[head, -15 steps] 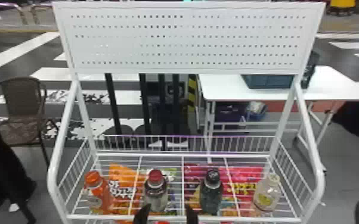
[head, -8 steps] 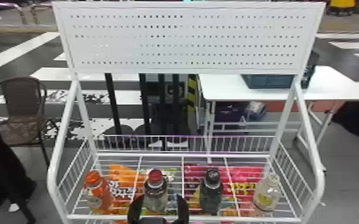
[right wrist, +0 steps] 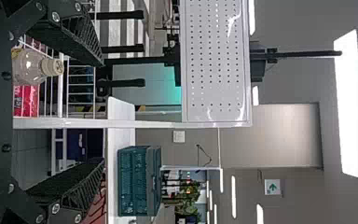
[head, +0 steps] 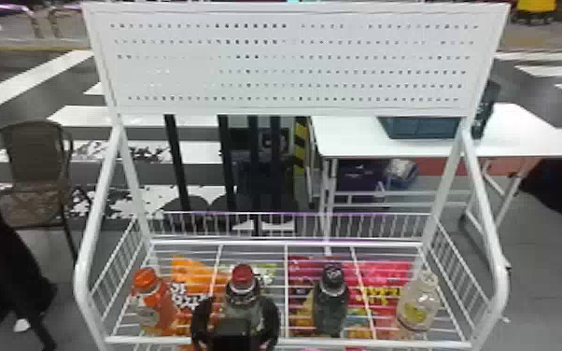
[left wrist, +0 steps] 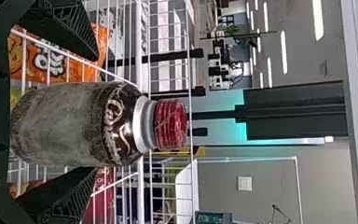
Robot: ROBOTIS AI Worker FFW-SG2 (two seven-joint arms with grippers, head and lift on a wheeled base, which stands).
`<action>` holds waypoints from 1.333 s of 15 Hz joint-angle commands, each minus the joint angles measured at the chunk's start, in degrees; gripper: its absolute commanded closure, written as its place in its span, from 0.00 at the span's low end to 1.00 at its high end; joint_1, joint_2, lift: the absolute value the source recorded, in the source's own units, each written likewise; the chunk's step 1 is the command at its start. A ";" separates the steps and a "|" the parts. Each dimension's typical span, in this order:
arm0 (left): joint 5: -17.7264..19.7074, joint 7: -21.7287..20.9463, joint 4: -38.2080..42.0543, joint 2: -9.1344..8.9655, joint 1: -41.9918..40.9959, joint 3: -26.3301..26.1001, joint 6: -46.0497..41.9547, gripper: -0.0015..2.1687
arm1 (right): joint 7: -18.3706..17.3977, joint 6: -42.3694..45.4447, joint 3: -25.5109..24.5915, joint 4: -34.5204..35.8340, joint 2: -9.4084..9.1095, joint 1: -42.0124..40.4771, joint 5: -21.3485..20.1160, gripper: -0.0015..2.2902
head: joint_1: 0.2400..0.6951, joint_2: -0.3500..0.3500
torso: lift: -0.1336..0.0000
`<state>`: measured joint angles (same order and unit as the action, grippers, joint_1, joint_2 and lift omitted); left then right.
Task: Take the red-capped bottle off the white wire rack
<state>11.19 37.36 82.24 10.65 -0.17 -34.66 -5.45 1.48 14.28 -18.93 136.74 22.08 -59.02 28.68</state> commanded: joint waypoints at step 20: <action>-6.26 3.24 52.76 9.21 -17.67 9.61 31.08 0.49 | 0.01 -0.35 0.39 -1.21 0.25 1.63 0.32 0.08 | 0.57 0.50 | 1.00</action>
<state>6.67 40.77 128.83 18.93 -14.56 -27.47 22.01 1.48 13.92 -18.62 135.56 22.35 -57.33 29.00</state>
